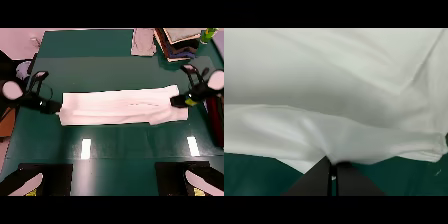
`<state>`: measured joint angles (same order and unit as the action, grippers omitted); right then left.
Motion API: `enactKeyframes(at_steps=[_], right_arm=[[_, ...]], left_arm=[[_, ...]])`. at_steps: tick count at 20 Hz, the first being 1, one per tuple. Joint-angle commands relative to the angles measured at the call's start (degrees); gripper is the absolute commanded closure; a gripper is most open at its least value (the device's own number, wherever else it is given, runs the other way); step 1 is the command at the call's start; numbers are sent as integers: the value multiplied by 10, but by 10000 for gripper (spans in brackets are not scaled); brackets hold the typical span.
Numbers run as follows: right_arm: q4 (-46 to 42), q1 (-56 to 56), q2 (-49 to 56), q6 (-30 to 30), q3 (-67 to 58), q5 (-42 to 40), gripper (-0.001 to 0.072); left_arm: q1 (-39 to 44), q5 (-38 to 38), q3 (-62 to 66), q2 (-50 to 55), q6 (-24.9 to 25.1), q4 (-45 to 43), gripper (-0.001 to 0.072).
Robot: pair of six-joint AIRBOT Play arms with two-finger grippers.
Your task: Fold the shirts.
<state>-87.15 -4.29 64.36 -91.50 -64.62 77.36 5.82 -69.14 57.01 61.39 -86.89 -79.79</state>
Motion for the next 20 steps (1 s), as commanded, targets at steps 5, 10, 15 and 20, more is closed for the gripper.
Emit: enactKeyframes(at_steps=[5,10,15,20], right_arm=[[1,3,217,7,-216,-17,694],[7,7,304,7,-293,-2,690],[67,25,323,46,-363,-8,306],[75,90,286,85,-348,56,163]], left_arm=[[0,80,186,221,16,-16,683],[0,113,197,265,17,-16,680],[0,76,238,264,14,-16,103],[0,-32,287,260,16,6,684]])
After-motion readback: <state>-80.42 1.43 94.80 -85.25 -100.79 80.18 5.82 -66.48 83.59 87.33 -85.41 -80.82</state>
